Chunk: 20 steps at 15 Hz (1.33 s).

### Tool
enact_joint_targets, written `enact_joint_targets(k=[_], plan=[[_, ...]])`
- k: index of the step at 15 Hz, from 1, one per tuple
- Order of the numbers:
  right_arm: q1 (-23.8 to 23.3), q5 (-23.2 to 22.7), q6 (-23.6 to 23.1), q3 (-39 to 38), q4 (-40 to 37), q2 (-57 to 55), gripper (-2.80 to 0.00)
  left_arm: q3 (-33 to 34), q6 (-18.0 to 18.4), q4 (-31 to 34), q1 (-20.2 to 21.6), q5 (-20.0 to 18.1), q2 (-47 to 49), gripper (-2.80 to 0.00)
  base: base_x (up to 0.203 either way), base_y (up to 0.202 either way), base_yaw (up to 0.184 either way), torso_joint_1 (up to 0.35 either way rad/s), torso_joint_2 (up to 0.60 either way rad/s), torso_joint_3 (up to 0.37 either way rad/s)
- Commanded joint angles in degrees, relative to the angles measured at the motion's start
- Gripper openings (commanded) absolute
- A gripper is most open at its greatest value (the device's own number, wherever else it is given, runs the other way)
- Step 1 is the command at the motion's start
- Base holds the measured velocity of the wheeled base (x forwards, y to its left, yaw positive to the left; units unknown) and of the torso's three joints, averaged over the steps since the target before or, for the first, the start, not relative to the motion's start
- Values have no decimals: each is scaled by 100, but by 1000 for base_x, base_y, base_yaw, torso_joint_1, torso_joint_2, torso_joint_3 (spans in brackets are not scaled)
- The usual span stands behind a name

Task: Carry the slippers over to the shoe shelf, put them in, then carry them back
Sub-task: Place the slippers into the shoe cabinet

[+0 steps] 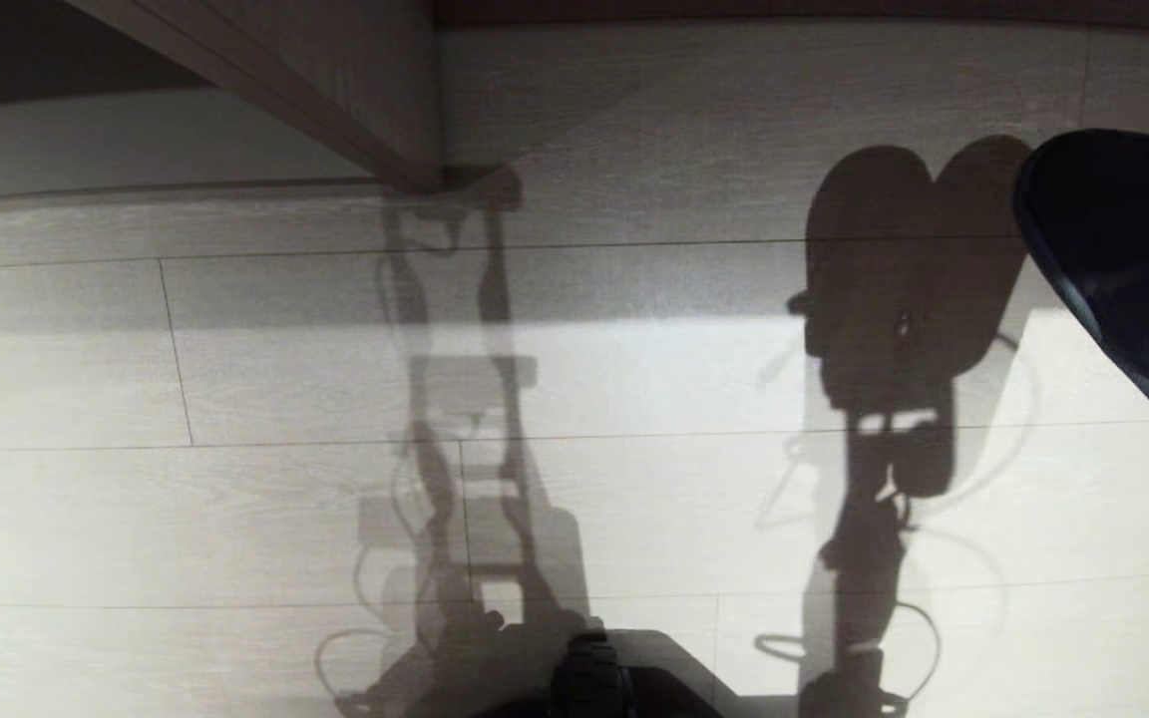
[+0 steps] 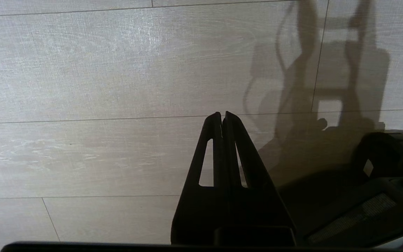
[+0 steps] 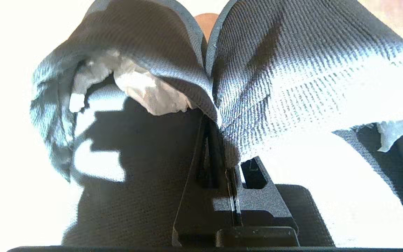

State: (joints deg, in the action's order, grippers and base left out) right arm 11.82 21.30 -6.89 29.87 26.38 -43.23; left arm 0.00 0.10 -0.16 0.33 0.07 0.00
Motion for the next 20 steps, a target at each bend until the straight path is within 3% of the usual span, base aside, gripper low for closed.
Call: enact_joint_targets(k=[1,6,11,16,20], plan=[[-8,20,-74,-362,-86,726,-280,0,-1,-2,2,1,0,-280,0,0,0,0,0,0],[-553,-117,-427,-1599,-195,1977,-280,0,-1,-2,2,1,0,-280,0,0,0,0,0,0],[-782,-869,-484,-2862,-136,2729,-280,0,-1,-2,2,1,0,-280,0,0,0,0,0,0],[-1030,-1861,-180,-2987,-760,3092,-280,-7,-1,-2,2,1,0,-280,0,0,0,0,0,0],[-1095,-2036,-65,-2987,-1079,3287,-280,0,-1,-2,2,1,0,-280,0,0,0,0,0,0]])
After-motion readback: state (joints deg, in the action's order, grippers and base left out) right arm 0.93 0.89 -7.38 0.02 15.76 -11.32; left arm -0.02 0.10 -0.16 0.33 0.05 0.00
